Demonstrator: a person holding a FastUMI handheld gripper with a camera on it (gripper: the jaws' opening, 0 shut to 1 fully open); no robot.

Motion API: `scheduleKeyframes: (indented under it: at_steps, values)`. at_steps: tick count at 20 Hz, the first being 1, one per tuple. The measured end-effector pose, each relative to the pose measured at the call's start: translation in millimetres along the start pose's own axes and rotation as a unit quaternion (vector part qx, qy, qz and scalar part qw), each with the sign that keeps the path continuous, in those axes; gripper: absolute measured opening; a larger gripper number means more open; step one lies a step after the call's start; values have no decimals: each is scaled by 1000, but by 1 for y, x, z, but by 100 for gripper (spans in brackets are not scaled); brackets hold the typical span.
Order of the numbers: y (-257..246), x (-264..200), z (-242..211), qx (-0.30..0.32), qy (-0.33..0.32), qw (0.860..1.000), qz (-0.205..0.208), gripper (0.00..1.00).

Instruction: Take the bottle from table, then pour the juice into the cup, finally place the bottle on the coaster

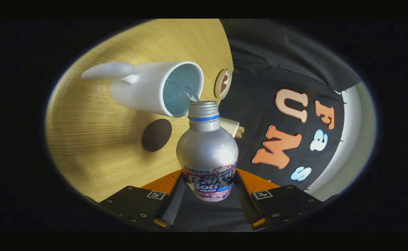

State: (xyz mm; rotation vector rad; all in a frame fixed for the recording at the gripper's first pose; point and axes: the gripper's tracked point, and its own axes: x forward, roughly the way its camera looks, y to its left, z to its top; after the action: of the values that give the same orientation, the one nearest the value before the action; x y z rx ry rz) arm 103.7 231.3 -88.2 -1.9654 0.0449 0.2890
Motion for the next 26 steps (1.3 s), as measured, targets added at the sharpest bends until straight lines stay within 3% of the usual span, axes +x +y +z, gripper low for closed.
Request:
scheduleKeyframes:
  at_steps: [26]
  values:
    - [-34, 0, 5, -119, 7, 993, -26, 75]
